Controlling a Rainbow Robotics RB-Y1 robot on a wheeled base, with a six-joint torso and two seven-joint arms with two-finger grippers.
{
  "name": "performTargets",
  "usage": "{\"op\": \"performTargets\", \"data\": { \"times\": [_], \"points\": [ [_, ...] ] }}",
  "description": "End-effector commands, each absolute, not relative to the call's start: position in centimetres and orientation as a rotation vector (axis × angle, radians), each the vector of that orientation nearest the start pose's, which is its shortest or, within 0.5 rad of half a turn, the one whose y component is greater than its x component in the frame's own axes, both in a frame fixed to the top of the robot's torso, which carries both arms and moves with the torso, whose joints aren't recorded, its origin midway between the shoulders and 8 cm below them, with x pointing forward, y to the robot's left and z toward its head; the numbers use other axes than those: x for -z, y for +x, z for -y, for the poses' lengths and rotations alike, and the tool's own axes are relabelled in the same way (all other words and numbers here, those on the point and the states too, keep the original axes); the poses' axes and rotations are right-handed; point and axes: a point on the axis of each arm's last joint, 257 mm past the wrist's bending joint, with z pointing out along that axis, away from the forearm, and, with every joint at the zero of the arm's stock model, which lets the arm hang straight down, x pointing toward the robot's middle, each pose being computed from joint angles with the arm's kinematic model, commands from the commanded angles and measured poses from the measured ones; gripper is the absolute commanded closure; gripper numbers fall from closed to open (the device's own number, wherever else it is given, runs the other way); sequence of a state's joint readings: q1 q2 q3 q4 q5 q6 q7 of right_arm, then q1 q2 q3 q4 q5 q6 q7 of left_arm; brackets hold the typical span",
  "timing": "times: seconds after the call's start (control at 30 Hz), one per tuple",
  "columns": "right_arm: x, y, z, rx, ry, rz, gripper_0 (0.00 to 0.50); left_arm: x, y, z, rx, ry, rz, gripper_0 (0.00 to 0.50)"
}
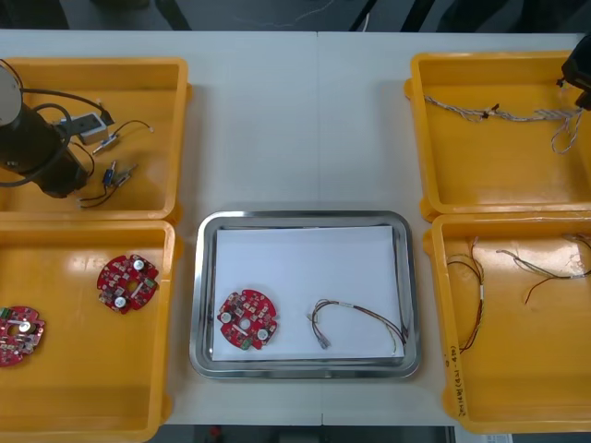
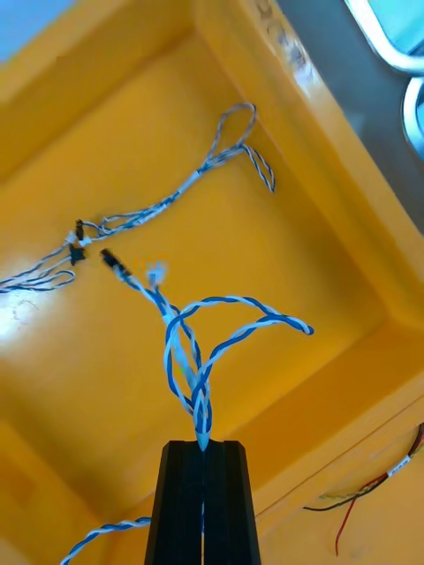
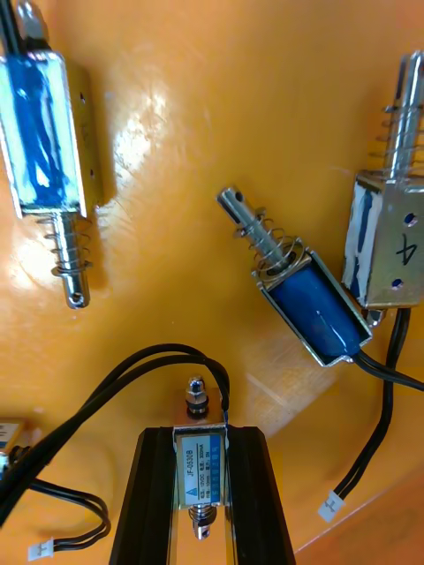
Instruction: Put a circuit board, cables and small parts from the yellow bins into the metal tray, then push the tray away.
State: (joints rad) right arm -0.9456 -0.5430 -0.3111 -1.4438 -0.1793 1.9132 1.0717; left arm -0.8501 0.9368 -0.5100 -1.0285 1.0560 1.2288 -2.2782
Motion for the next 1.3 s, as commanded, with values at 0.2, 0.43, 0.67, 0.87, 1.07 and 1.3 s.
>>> {"op": "performTargets", "data": {
  "times": [0.2, 0.43, 0.67, 0.87, 1.07, 1.3],
  "points": [
    [-2.3, 55.0, 38.9, 0.129, 0.419, -2.332, 0.500, 16.1, 56.6, -42.7, -0.268, 0.990, -2.513, 0.500],
    [-2.2, 55.2, 35.9, 0.155, 0.126, -2.377, 0.500, 13.6, 55.8, -42.4, -0.221, 0.965, -2.523, 0.500],
    [-1.5, 53.8, 31.5, 0.205, -0.190, -2.373, 0.500, 10.7, 54.1, -43.0, -0.256, 0.964, -2.563, 0.500],
    [0.2, 51.5, 27.6, 0.210, -0.420, -2.346, 0.500, 8.3, 52.0, -42.6, -0.270, 0.899, -2.618, 0.500],
    [2.1, 49.2, 24.1, 0.112, -0.591, -2.354, 0.500, 7.0, 49.7, -39.9, -0.283, 0.788, -2.647, 0.500],
    [4.9, 46.6, 21.9, 0.089, -0.773, -2.392, 0.500, 6.0, 48.2, -35.9, -0.224, 0.703, -2.605, 0.500]
  ]
}}
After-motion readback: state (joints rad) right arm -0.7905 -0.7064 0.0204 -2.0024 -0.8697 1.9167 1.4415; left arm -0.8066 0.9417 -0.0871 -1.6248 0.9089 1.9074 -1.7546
